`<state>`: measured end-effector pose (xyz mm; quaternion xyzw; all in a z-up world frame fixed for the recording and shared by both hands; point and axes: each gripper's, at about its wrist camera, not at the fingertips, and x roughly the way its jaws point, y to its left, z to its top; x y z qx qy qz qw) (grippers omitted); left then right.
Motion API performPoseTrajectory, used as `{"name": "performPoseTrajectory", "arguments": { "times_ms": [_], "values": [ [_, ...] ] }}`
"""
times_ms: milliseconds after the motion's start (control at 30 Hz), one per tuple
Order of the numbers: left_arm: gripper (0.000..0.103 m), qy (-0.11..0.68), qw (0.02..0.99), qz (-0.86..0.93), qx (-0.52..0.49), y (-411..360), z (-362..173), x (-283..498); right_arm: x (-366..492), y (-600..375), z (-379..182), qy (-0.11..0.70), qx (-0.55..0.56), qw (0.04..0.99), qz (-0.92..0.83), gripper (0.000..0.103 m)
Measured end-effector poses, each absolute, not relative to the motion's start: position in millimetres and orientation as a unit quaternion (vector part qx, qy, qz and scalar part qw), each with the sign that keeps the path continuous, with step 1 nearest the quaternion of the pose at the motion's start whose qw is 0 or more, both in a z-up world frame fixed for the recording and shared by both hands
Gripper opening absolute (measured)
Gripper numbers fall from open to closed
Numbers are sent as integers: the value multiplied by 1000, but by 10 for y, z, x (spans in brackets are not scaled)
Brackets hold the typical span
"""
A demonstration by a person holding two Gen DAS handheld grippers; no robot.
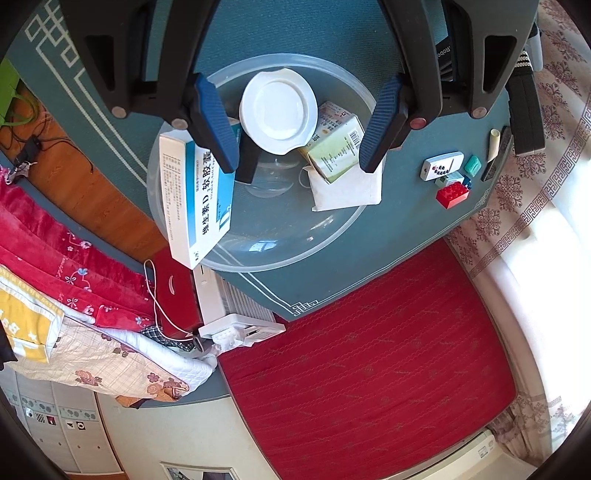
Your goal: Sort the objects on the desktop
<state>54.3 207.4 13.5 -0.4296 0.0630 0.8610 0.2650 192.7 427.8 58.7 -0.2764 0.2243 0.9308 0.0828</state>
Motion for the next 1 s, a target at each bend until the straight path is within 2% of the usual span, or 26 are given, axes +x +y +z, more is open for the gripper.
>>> {"name": "performPoseTrajectory", "arguments": {
  "times_ms": [200, 300, 467, 600, 867, 900, 933, 1000],
  "values": [
    [24, 54, 282, 874, -391, 2113, 412, 551, 1942, 4263, 593, 221, -276, 83, 932, 72],
    [14, 48, 296, 877, -375, 2221, 563, 492, 1966, 4282, 596, 221, -275, 85, 932, 72],
    [14, 46, 323, 877, -352, 2438, 719, 408, 2003, 4333, 579, 226, -276, 90, 930, 72],
    [15, 42, 334, 870, -360, 2578, 699, 303, 2028, 4369, 570, 230, -276, 92, 929, 72],
    [18, 6, 280, 867, -412, 2238, 418, 184, 2006, 4416, 514, 244, -279, 88, 925, 72],
    [24, 5, 277, 865, -418, 2220, 384, 192, 1998, 4416, 496, 247, -282, 86, 923, 72],
    [38, 4, 274, 863, -425, 2199, 341, 199, 1991, 4413, 482, 248, -284, 85, 922, 72],
    [57, 3, 271, 862, -429, 2163, 283, 228, 1983, 4398, 470, 247, -287, 85, 922, 72]
  ]
}}
